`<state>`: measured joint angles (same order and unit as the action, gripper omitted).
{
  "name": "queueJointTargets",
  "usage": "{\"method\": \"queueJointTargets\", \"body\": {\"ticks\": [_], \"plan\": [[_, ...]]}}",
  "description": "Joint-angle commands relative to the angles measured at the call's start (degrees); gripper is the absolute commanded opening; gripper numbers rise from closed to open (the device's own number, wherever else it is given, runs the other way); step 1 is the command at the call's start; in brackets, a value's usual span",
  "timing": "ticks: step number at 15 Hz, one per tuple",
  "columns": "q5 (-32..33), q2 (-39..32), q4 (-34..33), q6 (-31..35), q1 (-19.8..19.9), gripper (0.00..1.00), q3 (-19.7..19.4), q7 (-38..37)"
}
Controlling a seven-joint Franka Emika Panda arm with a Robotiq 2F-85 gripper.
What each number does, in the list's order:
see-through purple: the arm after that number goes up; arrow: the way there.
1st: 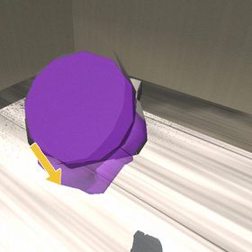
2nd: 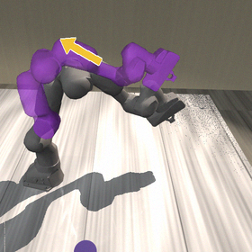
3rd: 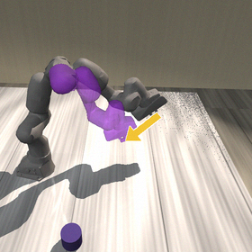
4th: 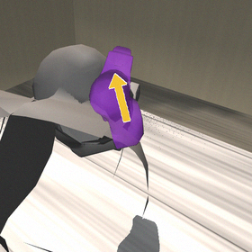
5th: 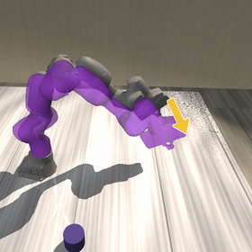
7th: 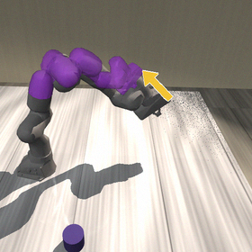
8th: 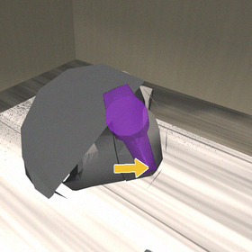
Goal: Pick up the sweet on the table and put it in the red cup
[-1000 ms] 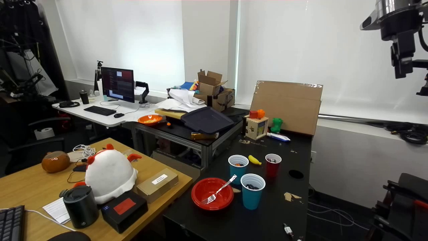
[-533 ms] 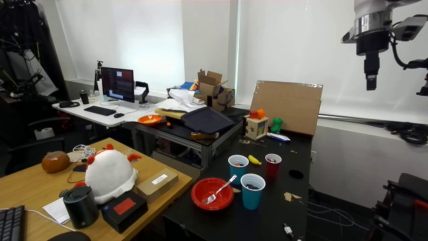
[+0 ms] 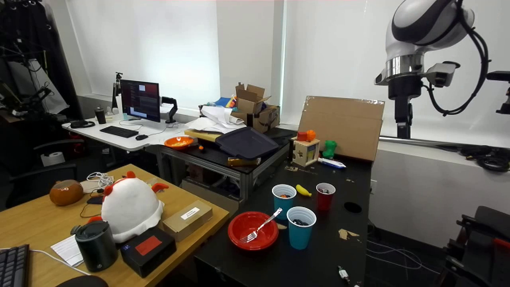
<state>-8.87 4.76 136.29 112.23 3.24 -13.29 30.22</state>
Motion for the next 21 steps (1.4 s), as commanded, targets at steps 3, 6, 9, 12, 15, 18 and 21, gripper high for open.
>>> {"method": "queueJointTargets", "body": {"ticks": [3,6,9,12,15,18,21], "plan": [[-4.06,-10.33,-0.10,10.21,0.24,1.00,5.69,-1.20],[-6.26,-16.13,-0.74,13.78,0.46,1.00,8.74,-2.06],[-8.52,-23.10,-2.14,17.40,0.70,1.00,11.81,-3.93],[-9.10,-29.79,-4.32,19.77,0.55,1.00,14.47,-7.62],[-8.64,-37.44,-8.47,21.53,0.02,1.00,16.62,-13.00],[-8.48,-43.69,-12.61,24.68,-0.29,1.00,18.16,-17.41],[-8.55,-49.08,-16.64,26.16,-0.20,1.00,19.44,-20.40]]}}
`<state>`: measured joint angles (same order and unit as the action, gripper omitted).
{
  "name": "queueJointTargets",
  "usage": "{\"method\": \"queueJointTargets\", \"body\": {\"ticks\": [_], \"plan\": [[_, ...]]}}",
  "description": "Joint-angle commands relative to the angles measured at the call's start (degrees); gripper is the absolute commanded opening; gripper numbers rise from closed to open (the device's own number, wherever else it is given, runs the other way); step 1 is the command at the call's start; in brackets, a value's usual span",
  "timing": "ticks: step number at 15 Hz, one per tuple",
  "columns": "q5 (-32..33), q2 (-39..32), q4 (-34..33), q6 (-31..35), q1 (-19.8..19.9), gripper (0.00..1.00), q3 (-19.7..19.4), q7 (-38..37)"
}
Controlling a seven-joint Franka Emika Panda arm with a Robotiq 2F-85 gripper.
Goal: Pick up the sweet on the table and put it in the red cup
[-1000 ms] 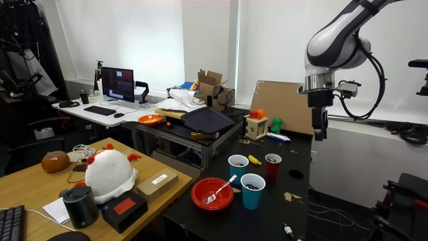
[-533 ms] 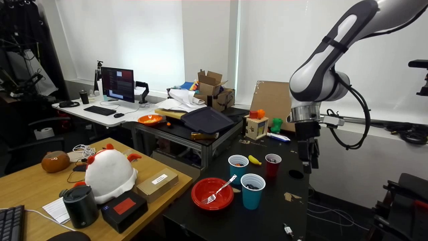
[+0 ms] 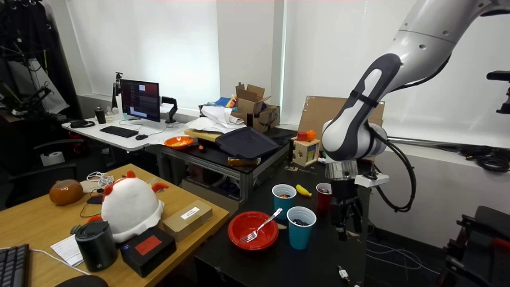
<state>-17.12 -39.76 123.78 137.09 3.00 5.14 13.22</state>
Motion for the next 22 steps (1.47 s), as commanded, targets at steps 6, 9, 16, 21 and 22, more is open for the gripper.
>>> {"method": "queueJointTargets", "body": {"ticks": [6,9,16,21,22], "plan": [[-0.41,-11.04,-6.53,3.20,0.73,1.00,0.93,-8.02],[-0.92,-12.44,-6.64,3.36,1.52,1.00,1.19,-9.71],[-2.88,-16.01,-10.76,3.44,4.21,1.00,1.38,-11.98],[-3.44,-18.97,-13.79,1.50,5.36,1.00,1.94,-11.51],[-3.44,-19.53,-14.36,0.96,5.65,1.00,2.19,-11.33]]}}
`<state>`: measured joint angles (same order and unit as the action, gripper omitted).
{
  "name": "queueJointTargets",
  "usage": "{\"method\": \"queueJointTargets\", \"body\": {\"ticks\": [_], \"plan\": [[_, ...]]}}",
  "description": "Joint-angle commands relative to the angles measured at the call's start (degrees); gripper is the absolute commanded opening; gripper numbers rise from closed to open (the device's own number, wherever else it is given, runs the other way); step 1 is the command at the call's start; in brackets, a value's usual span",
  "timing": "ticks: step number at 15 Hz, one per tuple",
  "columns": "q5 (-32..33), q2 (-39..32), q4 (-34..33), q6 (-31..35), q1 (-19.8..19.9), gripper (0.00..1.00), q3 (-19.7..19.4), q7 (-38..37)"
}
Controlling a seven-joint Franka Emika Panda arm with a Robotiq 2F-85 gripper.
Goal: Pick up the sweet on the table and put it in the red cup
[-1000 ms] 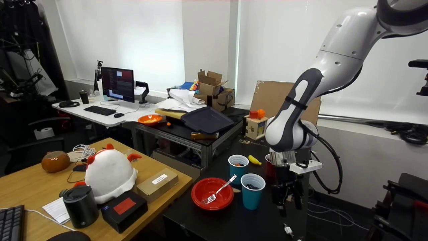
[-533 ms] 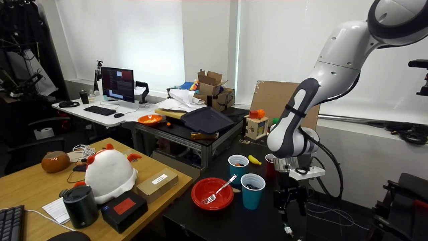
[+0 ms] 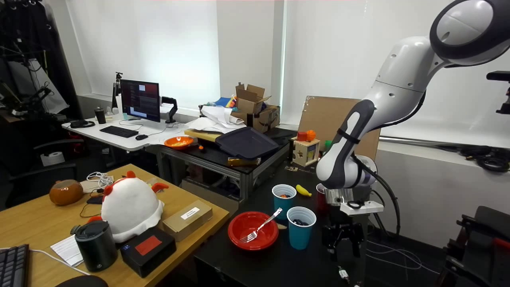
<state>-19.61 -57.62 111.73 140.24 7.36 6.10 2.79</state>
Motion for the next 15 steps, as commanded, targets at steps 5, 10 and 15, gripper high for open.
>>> {"method": "queueJointTargets", "body": {"ticks": [5,10,15], "plan": [[-0.77,-3.62,-4.99,-6.64,1.96,1.00,1.98,-0.68],[-1.23,-4.50,-7.37,-13.51,2.18,1.00,2.29,-0.08],[-0.98,-4.44,-8.12,-12.17,-0.80,1.00,0.51,-3.87]]}}
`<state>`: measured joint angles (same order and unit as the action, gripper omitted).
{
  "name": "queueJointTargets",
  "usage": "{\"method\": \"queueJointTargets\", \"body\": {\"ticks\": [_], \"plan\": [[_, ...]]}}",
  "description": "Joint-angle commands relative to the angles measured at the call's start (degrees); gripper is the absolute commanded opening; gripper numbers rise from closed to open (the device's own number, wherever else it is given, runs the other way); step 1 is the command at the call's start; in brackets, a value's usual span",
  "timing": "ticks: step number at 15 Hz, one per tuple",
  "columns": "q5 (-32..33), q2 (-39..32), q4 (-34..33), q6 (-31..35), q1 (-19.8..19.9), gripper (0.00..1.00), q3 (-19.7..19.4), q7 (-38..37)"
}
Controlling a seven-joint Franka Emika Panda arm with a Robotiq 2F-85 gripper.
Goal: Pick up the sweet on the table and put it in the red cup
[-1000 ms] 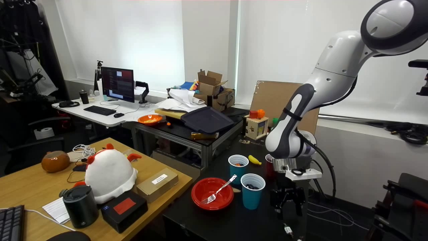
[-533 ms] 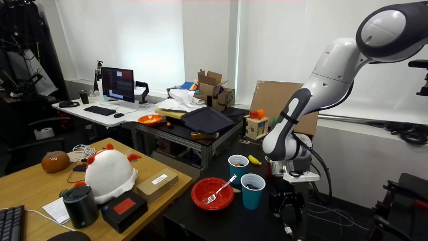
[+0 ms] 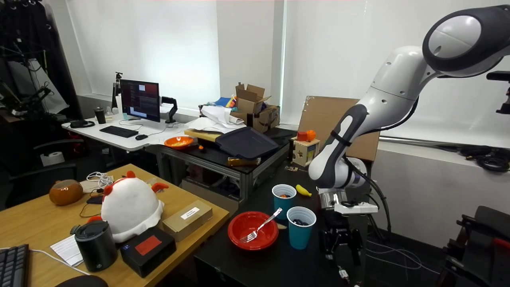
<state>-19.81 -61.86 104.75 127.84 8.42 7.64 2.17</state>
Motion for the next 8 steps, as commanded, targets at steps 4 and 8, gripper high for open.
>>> {"method": "queueJointTargets", "body": {"ticks": [4,8], "plan": [[-0.25,-1.01,-2.69,-0.63,-4.27,1.00,-2.44,-8.50],[0.11,-2.07,-4.02,-2.57,-6.02,1.00,-3.39,-11.90]]}}
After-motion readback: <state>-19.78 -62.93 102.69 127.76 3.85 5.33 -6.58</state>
